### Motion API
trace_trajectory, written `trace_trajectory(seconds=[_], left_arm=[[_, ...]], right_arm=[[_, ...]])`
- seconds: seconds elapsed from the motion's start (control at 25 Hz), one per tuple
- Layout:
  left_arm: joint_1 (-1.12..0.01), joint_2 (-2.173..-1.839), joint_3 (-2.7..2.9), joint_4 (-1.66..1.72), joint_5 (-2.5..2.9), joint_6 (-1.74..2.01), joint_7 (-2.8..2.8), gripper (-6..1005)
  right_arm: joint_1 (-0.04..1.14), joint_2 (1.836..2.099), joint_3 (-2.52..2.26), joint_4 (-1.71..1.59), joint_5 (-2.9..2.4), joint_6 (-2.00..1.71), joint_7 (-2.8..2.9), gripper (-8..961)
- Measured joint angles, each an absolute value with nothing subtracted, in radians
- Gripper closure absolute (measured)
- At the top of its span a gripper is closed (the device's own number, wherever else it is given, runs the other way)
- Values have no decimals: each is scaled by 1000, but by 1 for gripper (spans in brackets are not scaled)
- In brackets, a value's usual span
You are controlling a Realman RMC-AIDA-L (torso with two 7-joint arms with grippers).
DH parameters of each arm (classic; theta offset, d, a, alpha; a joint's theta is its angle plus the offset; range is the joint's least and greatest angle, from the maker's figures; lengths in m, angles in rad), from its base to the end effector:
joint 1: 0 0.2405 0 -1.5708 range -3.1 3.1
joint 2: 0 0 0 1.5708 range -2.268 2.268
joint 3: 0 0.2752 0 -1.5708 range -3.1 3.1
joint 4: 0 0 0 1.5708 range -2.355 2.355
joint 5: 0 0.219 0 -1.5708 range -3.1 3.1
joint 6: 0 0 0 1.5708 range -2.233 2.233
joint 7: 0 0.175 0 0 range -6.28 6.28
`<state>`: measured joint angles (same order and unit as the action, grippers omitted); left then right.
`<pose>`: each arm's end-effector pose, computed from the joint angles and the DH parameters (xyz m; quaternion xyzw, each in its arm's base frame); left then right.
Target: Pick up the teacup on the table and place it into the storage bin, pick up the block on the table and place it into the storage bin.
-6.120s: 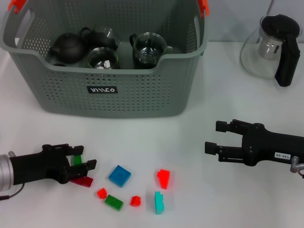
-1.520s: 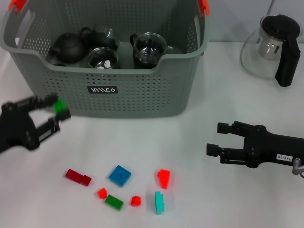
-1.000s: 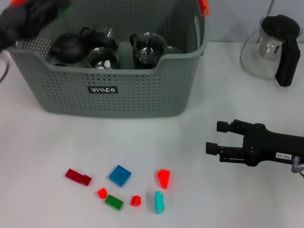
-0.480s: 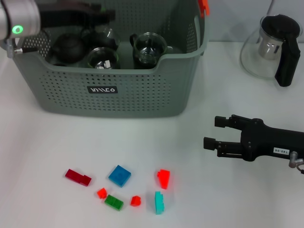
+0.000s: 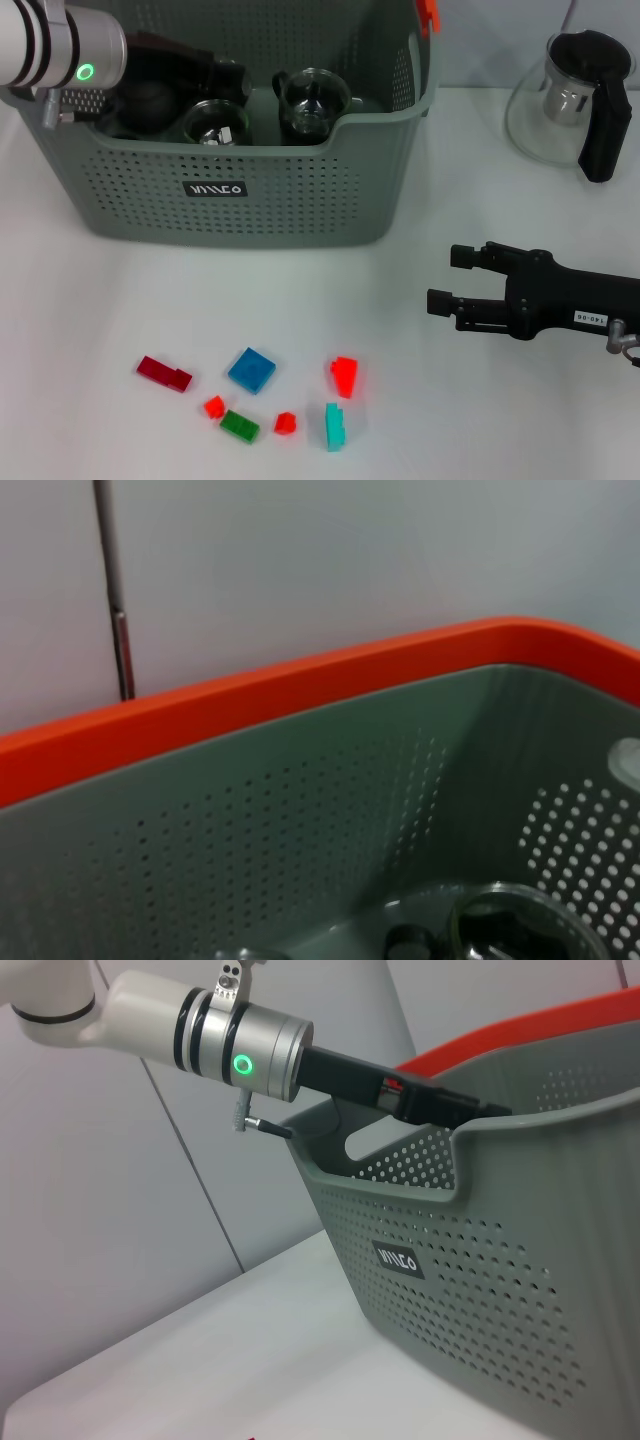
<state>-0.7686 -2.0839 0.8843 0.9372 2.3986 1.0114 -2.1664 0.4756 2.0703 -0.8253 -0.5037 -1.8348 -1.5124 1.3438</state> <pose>-0.2129 0.4952 0.0070 -0.8779 -0.3272 -0.0789 0.3407 0.2801 0.3314 -0.0647 -0.9180 0.2645 0.2768 0.1036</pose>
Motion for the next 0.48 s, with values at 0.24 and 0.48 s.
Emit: trace_trajectory(seconds=[0.24,0.48], left_arm=[[-724,-2108,853,997,2328,1011,-2128,412],[-564,-2131,752,1051,1903,1162,-1878,396]], right_arm=[[476,2071,-825,-503,-1834,-1515,1344,27],[475,2071,-825,-503,-1835,-1519,1345,27]])
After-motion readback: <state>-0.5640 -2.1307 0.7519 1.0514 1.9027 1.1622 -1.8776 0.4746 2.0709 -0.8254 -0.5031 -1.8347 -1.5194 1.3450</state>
